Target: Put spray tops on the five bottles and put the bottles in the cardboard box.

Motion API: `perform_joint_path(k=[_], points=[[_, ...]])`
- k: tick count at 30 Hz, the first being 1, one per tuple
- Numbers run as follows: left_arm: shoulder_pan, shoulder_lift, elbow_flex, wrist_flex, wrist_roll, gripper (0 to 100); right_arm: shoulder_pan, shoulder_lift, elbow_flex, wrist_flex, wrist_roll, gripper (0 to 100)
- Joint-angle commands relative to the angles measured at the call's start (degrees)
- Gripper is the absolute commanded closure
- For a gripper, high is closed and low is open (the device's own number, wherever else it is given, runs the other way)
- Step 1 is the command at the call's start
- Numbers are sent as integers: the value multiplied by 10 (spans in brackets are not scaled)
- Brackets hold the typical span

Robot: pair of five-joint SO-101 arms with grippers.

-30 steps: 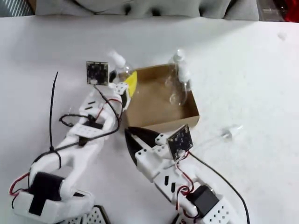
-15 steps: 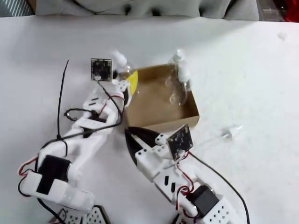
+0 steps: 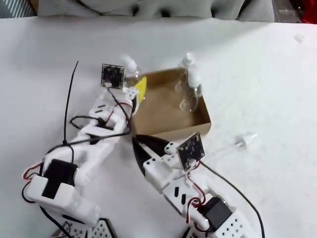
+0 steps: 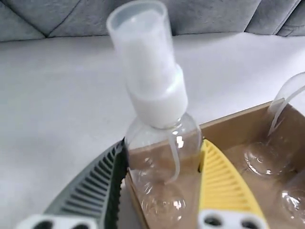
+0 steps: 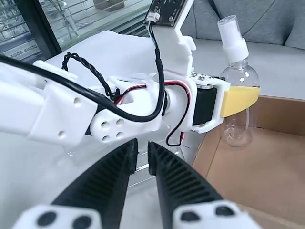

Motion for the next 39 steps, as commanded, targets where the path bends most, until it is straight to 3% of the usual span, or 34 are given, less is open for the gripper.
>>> perform_joint_path(k=[1, 7, 15, 39], points=[[-5, 0, -29, -5, -8, 942, 6, 4, -9, 2, 0, 984], [-4, 0, -25, -4, -8, 937, 6, 4, -9, 2, 0, 984], [-4, 0, -26, 34, -8, 794, 6, 4, -9, 2, 0, 984], [-6, -5, -25, 35, -8, 777, 5, 4, -9, 2, 18, 984]])
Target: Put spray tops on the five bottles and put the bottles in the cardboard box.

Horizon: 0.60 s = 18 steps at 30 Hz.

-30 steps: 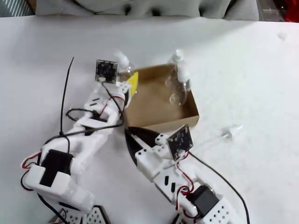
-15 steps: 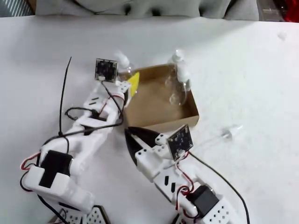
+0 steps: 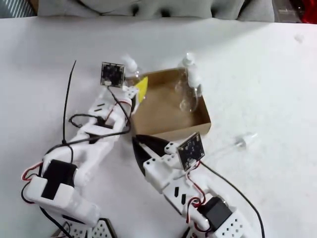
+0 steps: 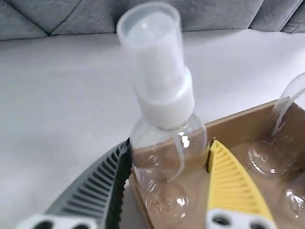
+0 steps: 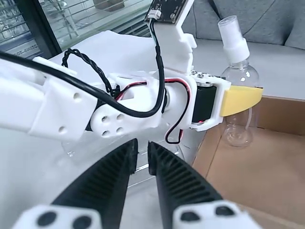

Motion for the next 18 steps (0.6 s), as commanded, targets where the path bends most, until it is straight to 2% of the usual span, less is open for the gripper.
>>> perform_joint_path(k=[1, 6, 18], points=[[-3, -4, -17, 8, -4, 759, 5, 4, -9, 2, 31, 984], [-3, -1, -17, 11, 0, 662, 5, 4, -9, 2, 44, 984], [-19, -4, -18, 11, 1, 658, 5, 4, -8, 2, 47, 984]])
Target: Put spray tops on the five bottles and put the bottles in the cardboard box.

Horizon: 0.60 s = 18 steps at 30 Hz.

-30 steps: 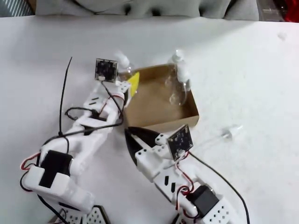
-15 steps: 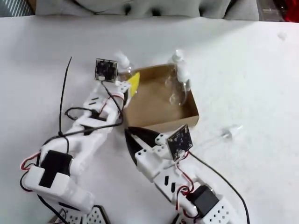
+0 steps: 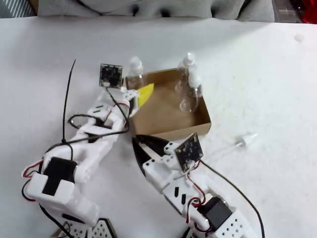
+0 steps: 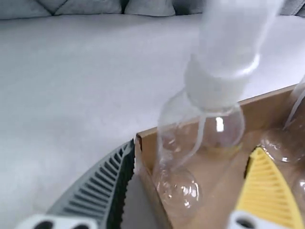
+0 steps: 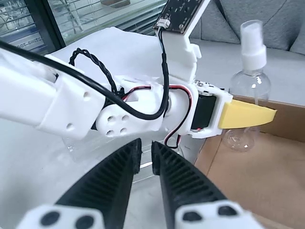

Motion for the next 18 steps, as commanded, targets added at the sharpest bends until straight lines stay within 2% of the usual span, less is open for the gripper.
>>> perform_joint_path(k=[1, 14, 18], points=[[-7, -14, -19, 4, 0, 658, 5, 4, -8, 2, 9, 984], [-7, -18, -18, 4, 1, 657, 5, 4, -8, 2, 10, 984], [-7, -81, 19, 4, 1, 657, 5, 4, -8, 2, 10, 984]])
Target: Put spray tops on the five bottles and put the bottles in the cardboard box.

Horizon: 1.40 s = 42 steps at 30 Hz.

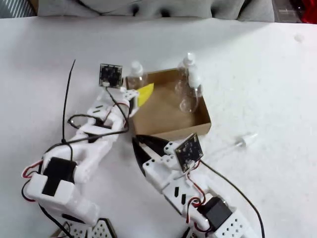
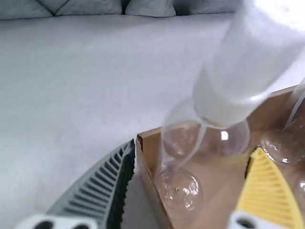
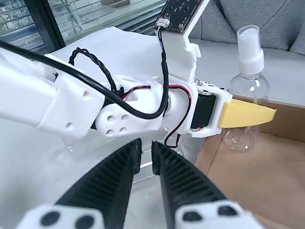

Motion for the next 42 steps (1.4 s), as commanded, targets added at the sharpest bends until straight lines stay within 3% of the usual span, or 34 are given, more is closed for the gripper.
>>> perform_joint_path(k=[1, 4, 18, 28, 35, 42], points=[[-4, -102, 33, 9, 0, 657, 5, 4, -8, 2, 8, 984], [0, -170, 62, 65, -4, 657, 5, 4, -8, 2, 8, 984], [-49, -455, 74, 469, -4, 661, 5, 4, -5, 3, 8, 984], [-151, -597, 74, 729, -2, 661, 5, 4, -5, 15, 8, 984], [-231, -664, 113, 809, -4, 661, 5, 4, -5, 15, 8, 984], [-236, -751, 182, 824, -4, 685, 5, 4, 1, 14, 8, 984]])
